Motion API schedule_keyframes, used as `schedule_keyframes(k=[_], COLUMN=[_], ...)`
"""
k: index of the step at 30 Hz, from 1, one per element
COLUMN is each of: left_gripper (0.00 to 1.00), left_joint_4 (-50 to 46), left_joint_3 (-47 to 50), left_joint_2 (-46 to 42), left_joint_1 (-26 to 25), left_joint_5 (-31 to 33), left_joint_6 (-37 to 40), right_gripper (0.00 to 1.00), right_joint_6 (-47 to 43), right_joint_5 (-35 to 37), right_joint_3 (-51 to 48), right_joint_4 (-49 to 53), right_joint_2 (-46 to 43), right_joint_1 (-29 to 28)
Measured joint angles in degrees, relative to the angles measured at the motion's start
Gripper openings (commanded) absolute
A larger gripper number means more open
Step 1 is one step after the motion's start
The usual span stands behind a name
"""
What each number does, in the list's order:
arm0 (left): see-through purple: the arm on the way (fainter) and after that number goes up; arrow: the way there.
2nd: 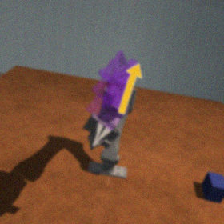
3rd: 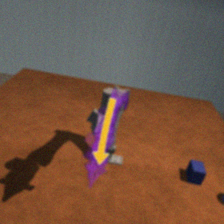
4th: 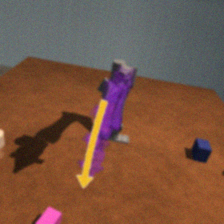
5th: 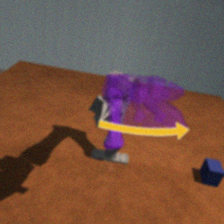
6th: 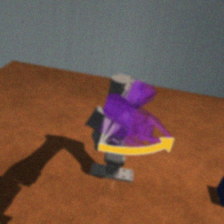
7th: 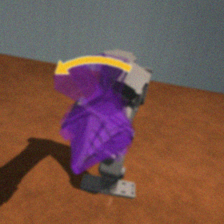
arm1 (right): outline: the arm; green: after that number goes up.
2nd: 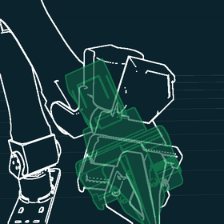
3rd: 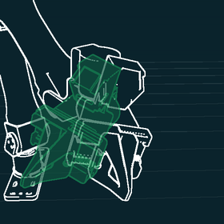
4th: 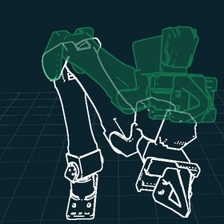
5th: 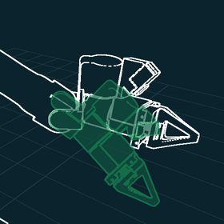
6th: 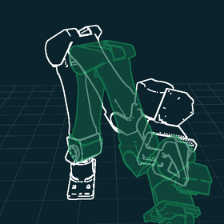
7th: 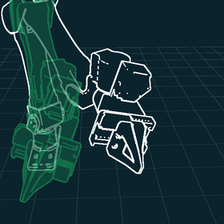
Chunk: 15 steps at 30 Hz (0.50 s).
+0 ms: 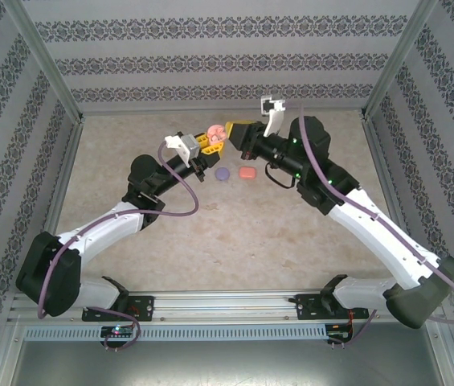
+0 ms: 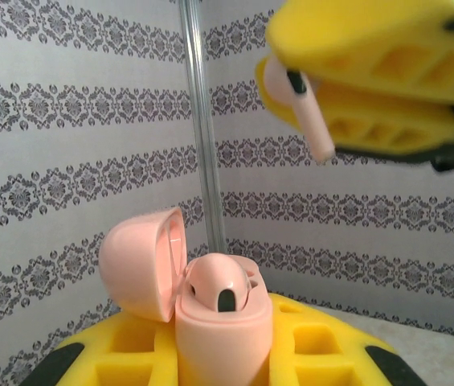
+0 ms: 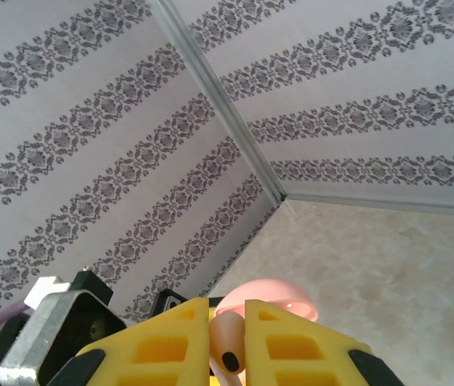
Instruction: Insert wireless bluetooth earbuds into charging case
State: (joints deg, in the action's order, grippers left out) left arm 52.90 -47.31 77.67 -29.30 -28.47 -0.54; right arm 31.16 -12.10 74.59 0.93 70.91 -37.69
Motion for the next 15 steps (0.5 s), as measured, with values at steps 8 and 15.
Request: schedule_keyframes(k=[8, 15], left_gripper=[0.0, 0.0], left_joint_4=[0.52, 0.55], left_joint_3=[-0.13, -0.2], left_joint_2=[0.46, 0.46], left_joint_1=[0.0, 0.0], left_joint_5=[-0.02, -0.02], left_joint_6=[-1.29, -1.46], right_gripper=[0.15, 0.15], right_joint_6=[-0.02, -0.02], right_joint_5=[0.33, 0.5], right_joint_3=[-3.65, -3.85], right_joint_4=[-8.96, -11.19], right_joint_2=[0.0, 0.04], right_joint_1=[-0.07, -0.07])
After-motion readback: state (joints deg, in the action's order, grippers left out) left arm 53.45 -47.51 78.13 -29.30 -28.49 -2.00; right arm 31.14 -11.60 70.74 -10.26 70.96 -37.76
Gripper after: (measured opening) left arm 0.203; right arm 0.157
